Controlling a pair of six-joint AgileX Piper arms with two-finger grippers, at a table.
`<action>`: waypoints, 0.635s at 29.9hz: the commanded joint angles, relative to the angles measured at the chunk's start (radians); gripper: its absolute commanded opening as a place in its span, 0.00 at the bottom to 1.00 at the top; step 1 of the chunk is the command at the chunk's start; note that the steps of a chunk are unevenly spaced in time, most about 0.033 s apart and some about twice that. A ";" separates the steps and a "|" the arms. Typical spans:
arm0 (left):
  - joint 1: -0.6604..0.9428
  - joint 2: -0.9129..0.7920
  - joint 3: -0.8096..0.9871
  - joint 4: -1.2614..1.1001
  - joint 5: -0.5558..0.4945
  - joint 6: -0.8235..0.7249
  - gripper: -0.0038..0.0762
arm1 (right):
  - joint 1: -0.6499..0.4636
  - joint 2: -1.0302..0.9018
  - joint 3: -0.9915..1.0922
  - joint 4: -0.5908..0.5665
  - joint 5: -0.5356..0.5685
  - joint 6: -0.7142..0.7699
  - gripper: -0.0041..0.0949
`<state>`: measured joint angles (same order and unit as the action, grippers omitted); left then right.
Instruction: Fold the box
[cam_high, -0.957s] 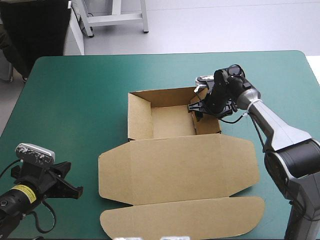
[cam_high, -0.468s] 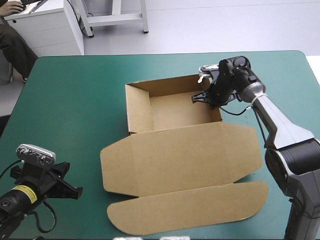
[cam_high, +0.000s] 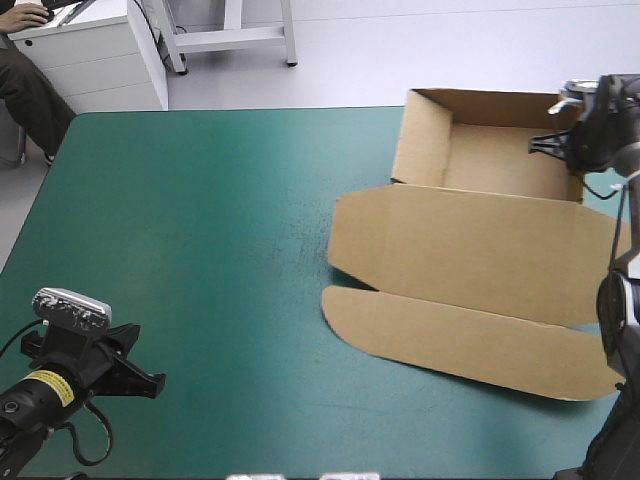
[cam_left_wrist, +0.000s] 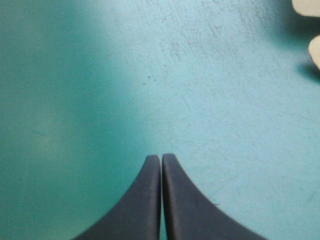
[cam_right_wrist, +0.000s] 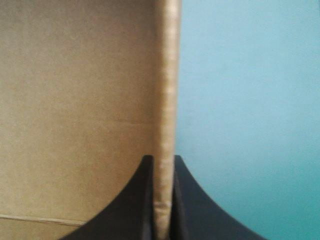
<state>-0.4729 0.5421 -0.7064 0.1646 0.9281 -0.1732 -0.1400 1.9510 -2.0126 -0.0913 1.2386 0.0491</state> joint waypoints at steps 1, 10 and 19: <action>-0.003 0.004 -0.025 0.019 -0.068 -0.001 0.04 | -0.124 -0.041 -0.032 -0.007 -0.043 -0.006 0.02; -0.003 0.004 -0.025 0.028 -0.068 -0.001 0.04 | -0.284 0.000 -0.032 0.124 -0.054 -0.072 0.14; -0.003 0.004 -0.025 0.030 -0.068 -0.001 0.04 | -0.302 0.007 -0.038 0.113 -0.084 -0.070 0.80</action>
<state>-0.4729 0.5421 -0.7064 0.1843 0.9233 -0.1732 -0.4323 2.0120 -2.0126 0.0226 1.2040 -0.0141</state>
